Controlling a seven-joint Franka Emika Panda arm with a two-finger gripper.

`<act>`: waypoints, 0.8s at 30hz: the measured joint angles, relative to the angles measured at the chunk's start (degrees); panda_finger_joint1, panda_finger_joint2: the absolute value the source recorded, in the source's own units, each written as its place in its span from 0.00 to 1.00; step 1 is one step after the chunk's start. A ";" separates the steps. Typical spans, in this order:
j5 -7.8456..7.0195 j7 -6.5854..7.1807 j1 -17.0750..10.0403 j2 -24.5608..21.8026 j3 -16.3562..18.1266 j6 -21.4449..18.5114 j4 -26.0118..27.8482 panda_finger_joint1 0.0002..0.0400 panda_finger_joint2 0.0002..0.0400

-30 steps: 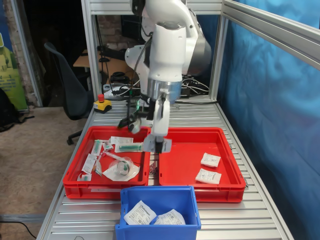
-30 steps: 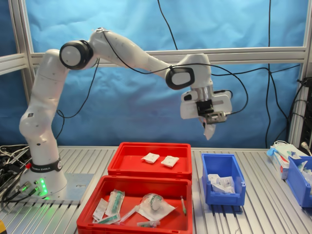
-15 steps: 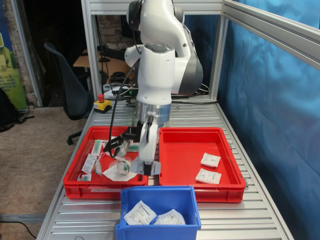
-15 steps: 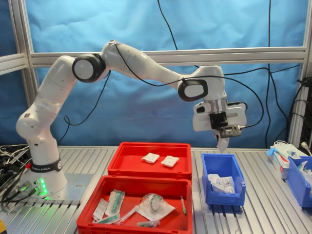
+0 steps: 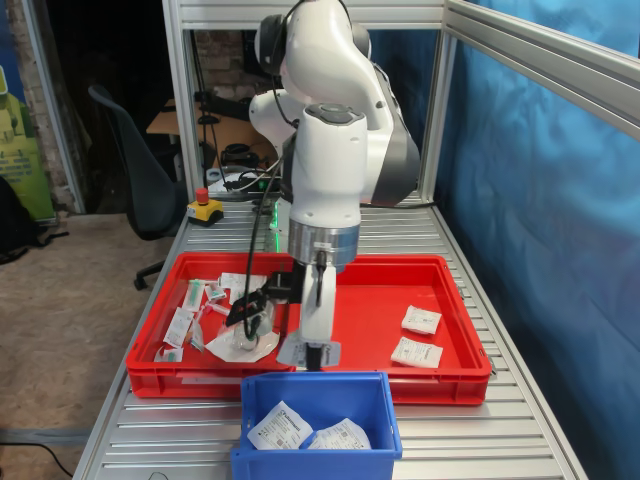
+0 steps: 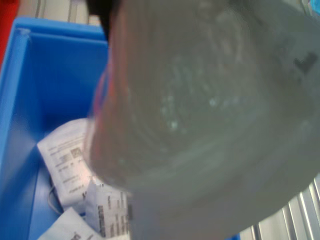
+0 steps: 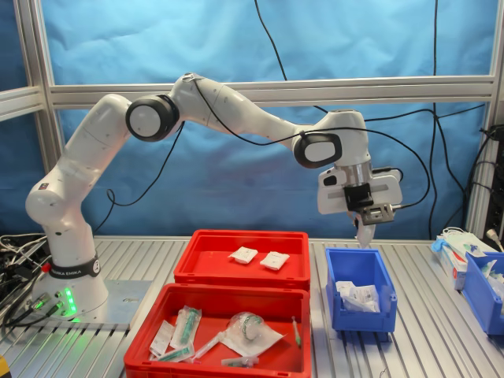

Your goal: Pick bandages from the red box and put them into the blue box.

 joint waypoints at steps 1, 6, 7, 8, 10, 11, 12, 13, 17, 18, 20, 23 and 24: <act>0.00 0.00 0.08 0.10 0.14 0.00 0.22 0.16 0.16; 0.00 0.00 0.36 0.19 0.32 0.00 0.62 0.16 0.16; 0.00 0.00 0.40 0.19 0.34 0.00 0.66 0.16 0.16; 0.00 0.00 0.45 0.19 0.34 0.00 0.70 0.16 0.16; 0.00 0.00 0.52 0.19 0.38 0.00 0.77 0.16 0.16; 0.00 0.00 0.54 0.19 0.39 0.00 0.80 0.16 0.16; 0.00 0.00 0.56 0.19 0.40 0.00 0.82 0.16 0.16; 0.00 0.00 0.59 0.19 0.40 0.00 0.84 0.16 0.16; 0.00 0.00 0.72 0.19 0.40 0.00 0.92 0.16 0.16; 0.00 0.00 0.73 0.19 0.40 0.00 0.92 0.16 0.16; 0.00 0.00 0.75 0.19 0.40 0.00 0.94 0.16 0.16; 0.00 0.00 0.75 0.19 0.40 0.00 0.96 0.16 0.16; 0.00 0.00 0.75 0.19 0.40 0.00 0.97 0.16 0.16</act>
